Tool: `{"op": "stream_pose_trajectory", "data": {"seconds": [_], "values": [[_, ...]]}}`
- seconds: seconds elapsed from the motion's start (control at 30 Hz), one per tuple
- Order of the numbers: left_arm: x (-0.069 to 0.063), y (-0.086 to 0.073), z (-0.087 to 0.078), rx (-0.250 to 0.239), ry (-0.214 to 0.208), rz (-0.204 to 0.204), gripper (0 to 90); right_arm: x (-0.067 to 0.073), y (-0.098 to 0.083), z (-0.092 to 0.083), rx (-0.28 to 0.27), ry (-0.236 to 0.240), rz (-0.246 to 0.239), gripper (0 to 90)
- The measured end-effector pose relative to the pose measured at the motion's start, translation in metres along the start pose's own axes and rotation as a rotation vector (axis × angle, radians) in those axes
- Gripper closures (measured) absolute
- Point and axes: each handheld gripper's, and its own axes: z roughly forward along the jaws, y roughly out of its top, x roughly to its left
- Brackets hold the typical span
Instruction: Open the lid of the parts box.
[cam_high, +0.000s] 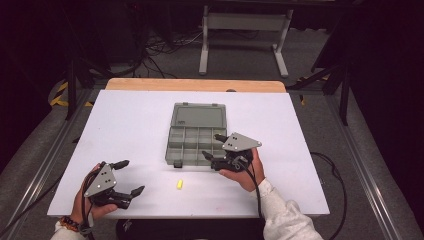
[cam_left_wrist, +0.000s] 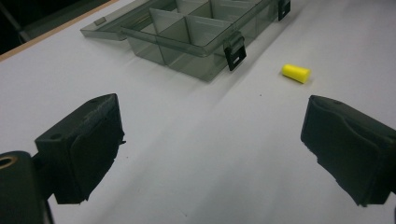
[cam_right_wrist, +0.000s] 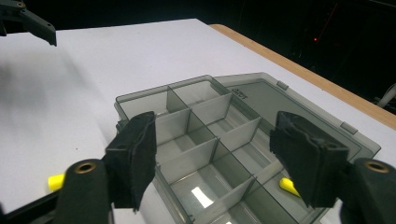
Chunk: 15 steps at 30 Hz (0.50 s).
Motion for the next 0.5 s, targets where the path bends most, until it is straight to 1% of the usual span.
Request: {"op": "stream_pose_trajectory", "data": {"seconds": [0.07, 0.17, 0.5], "values": [[0.000, 0.000, 0.000, 0.001, 0.000, 0.000, 6.7, 0.002, 0.000, 0.001, 0.005, 0.005, 0.002, 25.2], [0.000, 0.000, 0.000, 0.002, 0.001, 0.001, 6.7, 0.005, 0.001, 0.003, 0.010, 0.010, -0.002, 22.7], [0.000, 0.000, 0.000, 0.003, 0.000, 0.001, 6.6, 0.015, 0.003, 0.005, 0.006, 0.043, -0.021, 19.7]]}}
